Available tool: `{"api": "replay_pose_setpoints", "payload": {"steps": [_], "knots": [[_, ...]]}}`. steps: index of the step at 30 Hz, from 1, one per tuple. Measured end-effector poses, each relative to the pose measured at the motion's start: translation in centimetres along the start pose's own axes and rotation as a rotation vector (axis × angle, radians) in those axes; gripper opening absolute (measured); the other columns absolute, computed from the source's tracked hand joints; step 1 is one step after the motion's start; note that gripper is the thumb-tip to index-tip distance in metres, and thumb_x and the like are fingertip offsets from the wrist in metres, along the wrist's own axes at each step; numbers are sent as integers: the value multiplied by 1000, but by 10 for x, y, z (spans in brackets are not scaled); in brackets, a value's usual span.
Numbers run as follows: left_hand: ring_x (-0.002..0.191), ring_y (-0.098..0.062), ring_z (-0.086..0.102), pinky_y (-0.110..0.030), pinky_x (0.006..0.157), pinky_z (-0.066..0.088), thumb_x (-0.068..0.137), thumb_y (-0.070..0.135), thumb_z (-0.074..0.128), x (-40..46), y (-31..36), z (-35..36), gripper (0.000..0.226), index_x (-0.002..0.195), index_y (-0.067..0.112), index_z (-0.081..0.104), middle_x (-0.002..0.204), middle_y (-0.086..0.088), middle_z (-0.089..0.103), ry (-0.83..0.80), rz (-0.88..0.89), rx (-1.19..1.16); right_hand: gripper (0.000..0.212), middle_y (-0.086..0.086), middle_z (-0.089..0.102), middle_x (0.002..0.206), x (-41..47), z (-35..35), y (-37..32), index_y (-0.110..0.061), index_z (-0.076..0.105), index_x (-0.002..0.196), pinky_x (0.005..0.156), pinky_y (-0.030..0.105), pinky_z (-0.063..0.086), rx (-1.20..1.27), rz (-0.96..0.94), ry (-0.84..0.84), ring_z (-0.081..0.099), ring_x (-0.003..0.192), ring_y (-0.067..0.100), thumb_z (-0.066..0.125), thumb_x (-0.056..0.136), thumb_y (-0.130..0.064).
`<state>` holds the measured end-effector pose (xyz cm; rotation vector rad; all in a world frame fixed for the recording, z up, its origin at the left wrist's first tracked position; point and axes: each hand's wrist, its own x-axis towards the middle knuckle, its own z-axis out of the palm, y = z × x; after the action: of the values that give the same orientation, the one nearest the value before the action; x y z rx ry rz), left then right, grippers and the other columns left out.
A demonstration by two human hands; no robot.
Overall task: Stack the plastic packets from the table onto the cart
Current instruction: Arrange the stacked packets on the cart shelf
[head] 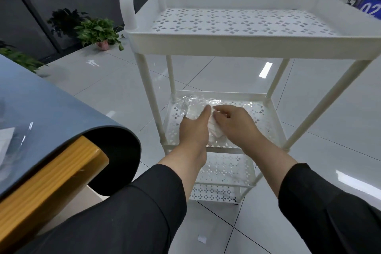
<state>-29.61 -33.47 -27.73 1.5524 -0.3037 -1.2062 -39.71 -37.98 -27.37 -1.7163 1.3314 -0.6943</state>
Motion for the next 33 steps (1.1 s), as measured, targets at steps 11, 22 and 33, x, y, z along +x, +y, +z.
{"api": "replay_pose_setpoints", "payload": {"steps": [11, 22, 33], "knots": [[94, -24, 62, -27, 75, 42, 100, 16, 52, 14, 10, -12, 37, 137, 21, 55, 103, 1, 65, 221, 417, 460, 41, 1, 63, 104, 56, -6, 26, -20, 65, 108, 88, 40, 52, -481, 242, -34, 64, 98, 27, 63, 90, -57], [107, -26, 63, -26, 79, 40, 103, 19, 53, 14, 4, -17, 43, 145, 19, 48, 105, 3, 63, 169, 397, 575, 65, 10, 57, 124, 89, 21, 28, -12, 57, 111, 107, 54, 34, -691, 366, -6, 53, 119, 36, 73, 77, -66], [109, -22, 61, -25, 86, 40, 101, 22, 57, -1, 10, -17, 52, 151, 18, 42, 114, 4, 63, 123, 362, 409, 36, 1, 57, 98, 55, -11, 18, -26, 49, 122, 57, 29, 44, 243, 235, 326, 59, 73, 20, 62, 92, -11]]}}
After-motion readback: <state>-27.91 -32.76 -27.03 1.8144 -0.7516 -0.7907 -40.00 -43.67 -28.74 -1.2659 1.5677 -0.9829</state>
